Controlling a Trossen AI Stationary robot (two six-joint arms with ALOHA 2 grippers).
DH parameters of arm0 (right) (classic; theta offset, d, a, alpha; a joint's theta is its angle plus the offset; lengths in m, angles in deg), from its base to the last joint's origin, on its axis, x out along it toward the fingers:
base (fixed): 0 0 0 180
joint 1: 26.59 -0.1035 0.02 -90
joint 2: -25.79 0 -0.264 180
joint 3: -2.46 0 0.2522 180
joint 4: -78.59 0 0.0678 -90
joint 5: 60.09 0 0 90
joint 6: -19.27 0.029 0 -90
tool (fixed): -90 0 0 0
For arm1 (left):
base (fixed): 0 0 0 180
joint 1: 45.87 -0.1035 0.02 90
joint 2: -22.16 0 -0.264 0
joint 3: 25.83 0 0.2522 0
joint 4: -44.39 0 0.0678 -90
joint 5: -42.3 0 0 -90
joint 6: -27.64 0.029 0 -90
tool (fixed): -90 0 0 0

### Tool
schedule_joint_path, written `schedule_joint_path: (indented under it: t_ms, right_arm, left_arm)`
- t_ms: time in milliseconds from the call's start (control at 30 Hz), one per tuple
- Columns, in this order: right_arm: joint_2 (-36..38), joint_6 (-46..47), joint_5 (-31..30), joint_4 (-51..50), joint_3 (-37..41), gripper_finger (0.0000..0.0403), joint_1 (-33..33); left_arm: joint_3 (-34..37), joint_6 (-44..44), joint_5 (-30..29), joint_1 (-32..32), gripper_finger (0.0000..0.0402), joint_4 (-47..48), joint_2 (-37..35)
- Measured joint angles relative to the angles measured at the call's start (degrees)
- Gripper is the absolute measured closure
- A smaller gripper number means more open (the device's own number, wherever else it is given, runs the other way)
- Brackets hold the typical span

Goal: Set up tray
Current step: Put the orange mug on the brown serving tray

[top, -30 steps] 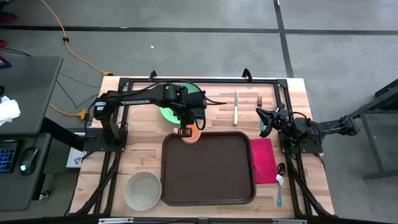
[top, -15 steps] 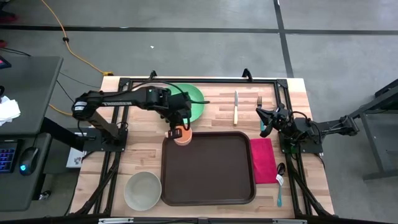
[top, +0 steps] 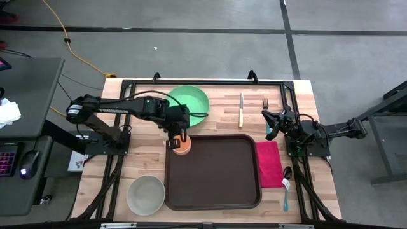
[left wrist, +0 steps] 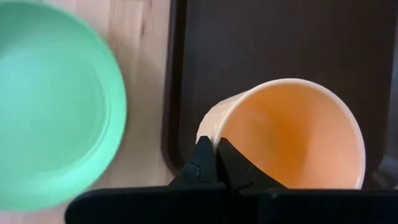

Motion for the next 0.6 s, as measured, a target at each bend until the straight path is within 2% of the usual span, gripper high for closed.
schedule_joint_path:
  t_ms: [267,600]
  right_arm:
    - [0.02,0.00,0.00,0.17,0.00,0.0402,0.02]
    - [0.05,0.04,0.00,0.31,0.00,0.0402,0.01]
  left_arm:
    - [6.91,-3.39,0.08,0.17,0.0390,-4.39,-5.21]
    - [8.44,-4.60,-0.30,0.17,0.0390,-5.04,-6.45]
